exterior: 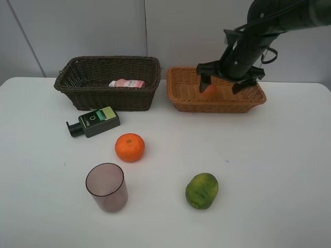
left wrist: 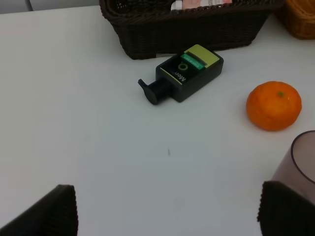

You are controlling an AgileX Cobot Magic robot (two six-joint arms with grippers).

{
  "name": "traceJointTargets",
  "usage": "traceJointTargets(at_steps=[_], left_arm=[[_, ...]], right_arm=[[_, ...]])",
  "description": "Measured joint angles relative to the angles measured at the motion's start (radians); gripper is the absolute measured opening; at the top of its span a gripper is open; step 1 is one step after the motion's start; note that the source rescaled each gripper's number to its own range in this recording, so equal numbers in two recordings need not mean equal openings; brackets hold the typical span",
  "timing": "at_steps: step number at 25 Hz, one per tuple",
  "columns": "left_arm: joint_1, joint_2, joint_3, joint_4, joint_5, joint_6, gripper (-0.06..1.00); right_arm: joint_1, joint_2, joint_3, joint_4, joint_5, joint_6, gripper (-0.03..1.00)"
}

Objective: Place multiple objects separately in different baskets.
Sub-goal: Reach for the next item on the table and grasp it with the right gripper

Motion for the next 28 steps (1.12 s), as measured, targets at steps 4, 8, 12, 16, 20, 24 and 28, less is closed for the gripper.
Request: traceJointTargets(at_steps=[4, 8, 12, 16, 20, 24, 28], left_arm=[[0.0, 0.0, 0.0, 0.0, 0.0, 0.0, 0.95], [0.0, 0.0, 0.0, 0.0, 0.0, 0.0, 0.95], [0.0, 0.0, 0.0, 0.0, 0.0, 0.0, 0.95], [0.0, 0.0, 0.0, 0.0, 0.0, 0.0, 0.95], [0.0, 0.0, 0.0, 0.0, 0.0, 0.0, 0.95], [0.0, 0.0, 0.0, 0.0, 0.0, 0.0, 0.95], [0.0, 0.0, 0.0, 0.0, 0.0, 0.0, 0.95]], right_arm=[[0.05, -0.101, 0.141, 0.022, 0.004, 0.0, 0.95], [0.125, -0.177, 0.208, 0.055, 0.048, 0.0, 0.95], [0.169, -0.215, 0.272, 0.084, 0.088, 0.0, 0.95], [0.215, -0.231, 0.356, 0.091, 0.071, 0.057, 0.95], [0.254, -0.232, 0.414, 0.092, 0.026, 0.168, 0.95], [0.273, -0.233, 0.457, 0.092, -0.017, 0.258, 0.95], [0.273, -0.233, 0.506, 0.089, -0.051, 0.348, 0.95]])
